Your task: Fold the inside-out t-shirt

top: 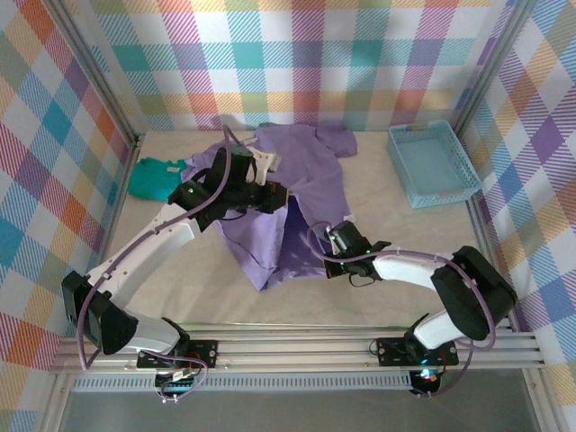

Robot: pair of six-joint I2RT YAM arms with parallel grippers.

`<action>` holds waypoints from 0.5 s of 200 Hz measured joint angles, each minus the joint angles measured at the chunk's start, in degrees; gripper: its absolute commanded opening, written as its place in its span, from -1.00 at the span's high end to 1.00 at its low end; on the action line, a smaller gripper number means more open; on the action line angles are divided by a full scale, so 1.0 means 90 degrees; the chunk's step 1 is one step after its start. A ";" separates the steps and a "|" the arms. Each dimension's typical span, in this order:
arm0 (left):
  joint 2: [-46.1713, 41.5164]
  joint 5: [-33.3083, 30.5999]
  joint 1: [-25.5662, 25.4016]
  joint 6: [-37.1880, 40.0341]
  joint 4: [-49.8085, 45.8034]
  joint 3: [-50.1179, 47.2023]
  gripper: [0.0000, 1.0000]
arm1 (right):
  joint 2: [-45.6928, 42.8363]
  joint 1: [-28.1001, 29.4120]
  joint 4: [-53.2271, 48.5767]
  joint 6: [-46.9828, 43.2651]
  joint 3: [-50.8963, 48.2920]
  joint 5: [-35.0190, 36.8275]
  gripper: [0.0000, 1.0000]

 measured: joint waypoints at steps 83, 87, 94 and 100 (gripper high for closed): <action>-0.0012 0.0117 -0.0063 0.0012 -0.0362 0.0362 1.00 | 0.0675 0.0814 0.2596 -0.2220 0.0233 0.0386 0.16; -0.0012 0.0117 -0.0063 0.0012 -0.0384 0.0372 1.00 | 0.0801 0.0816 0.2710 -0.2312 0.0270 0.0440 0.16; -0.0012 0.0117 -0.0063 0.0019 -0.0437 0.0389 1.00 | 0.1013 0.0823 0.2905 -0.2463 0.0330 0.0539 0.18; -0.0012 0.0114 -0.0061 0.0034 -0.0515 0.0413 1.00 | 0.1183 0.0828 0.3050 -0.2582 0.0379 0.0661 0.20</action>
